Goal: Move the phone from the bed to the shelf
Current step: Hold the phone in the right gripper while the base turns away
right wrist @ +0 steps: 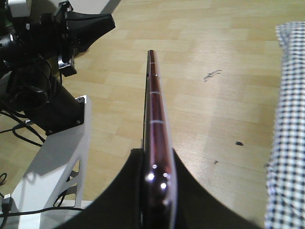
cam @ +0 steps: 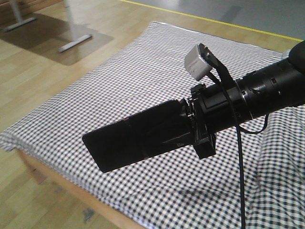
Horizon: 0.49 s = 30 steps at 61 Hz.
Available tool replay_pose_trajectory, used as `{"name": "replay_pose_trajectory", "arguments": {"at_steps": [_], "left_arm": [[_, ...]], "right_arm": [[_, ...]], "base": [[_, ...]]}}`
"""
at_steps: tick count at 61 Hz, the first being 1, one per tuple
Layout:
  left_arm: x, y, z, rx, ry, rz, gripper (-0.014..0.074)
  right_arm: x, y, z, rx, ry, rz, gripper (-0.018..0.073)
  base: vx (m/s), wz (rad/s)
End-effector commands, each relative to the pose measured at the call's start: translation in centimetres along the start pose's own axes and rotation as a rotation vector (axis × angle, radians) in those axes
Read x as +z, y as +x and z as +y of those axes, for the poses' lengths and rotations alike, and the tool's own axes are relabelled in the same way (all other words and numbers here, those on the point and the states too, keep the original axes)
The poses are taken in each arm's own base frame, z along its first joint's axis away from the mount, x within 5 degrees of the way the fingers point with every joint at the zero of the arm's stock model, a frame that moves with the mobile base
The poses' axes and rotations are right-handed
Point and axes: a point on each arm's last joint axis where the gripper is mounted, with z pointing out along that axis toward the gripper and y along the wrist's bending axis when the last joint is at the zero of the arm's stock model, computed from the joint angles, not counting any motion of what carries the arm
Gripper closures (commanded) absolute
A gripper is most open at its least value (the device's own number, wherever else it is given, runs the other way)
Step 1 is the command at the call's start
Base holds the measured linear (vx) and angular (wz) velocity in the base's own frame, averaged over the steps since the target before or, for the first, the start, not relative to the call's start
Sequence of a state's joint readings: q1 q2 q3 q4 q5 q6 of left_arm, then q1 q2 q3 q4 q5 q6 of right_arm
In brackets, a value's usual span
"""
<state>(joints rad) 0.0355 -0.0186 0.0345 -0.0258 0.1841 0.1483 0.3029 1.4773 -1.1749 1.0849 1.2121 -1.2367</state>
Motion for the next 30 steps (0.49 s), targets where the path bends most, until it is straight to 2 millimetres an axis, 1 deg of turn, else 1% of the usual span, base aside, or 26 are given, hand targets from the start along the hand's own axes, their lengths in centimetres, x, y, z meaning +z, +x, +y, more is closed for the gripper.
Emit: {"name": "replay_pose_trajectory", "arguments": {"at_steps": [1, 30], "left_arm": [[-0.25, -1.43, 0.2, -0.015, -0.016, -0.1, 0.0595], [-0.25, -1.43, 0.2, -0.015, -0.016, -0.1, 0.0595]], "right_arm": [[-1.18, -1.55, 1.93, -0.027, -0.075, -0.083, 0.0561], [-1.18, -1.55, 1.93, -0.027, -0.075, -0.083, 0.0561]], "base": [[-0.14, 0.56], [-0.13, 0.51]]}}
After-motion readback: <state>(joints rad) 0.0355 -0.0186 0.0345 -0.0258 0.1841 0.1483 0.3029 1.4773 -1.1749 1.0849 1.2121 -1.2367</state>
